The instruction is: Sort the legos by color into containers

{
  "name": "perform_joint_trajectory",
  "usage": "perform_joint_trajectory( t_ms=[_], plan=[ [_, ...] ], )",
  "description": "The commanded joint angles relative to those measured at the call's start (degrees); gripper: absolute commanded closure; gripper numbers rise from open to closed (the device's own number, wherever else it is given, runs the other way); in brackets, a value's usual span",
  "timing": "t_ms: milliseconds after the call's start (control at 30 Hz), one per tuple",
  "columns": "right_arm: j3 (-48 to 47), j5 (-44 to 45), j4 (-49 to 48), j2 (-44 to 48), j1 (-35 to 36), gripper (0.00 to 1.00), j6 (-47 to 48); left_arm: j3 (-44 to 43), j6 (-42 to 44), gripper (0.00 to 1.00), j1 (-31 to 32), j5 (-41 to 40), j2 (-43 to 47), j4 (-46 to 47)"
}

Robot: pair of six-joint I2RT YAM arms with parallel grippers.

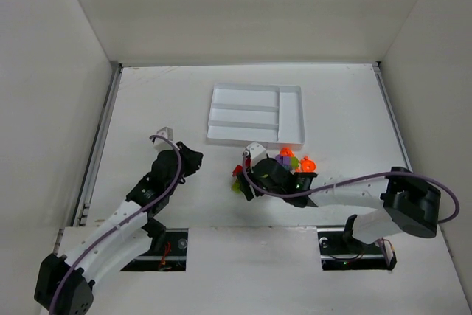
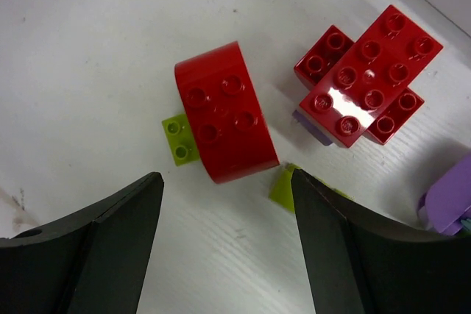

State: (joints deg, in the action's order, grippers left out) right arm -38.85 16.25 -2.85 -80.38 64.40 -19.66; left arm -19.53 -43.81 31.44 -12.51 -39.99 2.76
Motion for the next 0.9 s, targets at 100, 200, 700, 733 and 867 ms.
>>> perform_joint_trajectory(
  t_ms=[100, 200, 700, 733, 867],
  plan=[
    [-2.10, -2.01, -8.04, -3.46, -2.48, 0.24, 1.55, 0.90, 0.31, 0.72, 0.86, 1.43, 2.02, -1.00],
    [-2.63, -1.92, -10.06, -5.40, -2.49, 0.25, 2.78, 1.16, 0.57, 0.69, 1.29, 1.79, 2.45, -2.76],
    [-2.89, -1.31, -18.07, -8.82, -2.13, 0.49, 2.26, 4.85, -3.12, 0.60, 2.35, 3.72, 5.71, -8.30],
    [-3.33, -1.40, -17.54, -9.44, -2.13, 0.48, 2.26, 4.68, -3.21, 0.60, 2.18, 3.90, 5.62, -8.65],
    [-4.83, -1.22, -14.73, -11.81, -1.70, 0.38, 2.61, 5.29, -3.56, 0.59, 2.00, 4.43, 5.97, -8.22]
  ],
)
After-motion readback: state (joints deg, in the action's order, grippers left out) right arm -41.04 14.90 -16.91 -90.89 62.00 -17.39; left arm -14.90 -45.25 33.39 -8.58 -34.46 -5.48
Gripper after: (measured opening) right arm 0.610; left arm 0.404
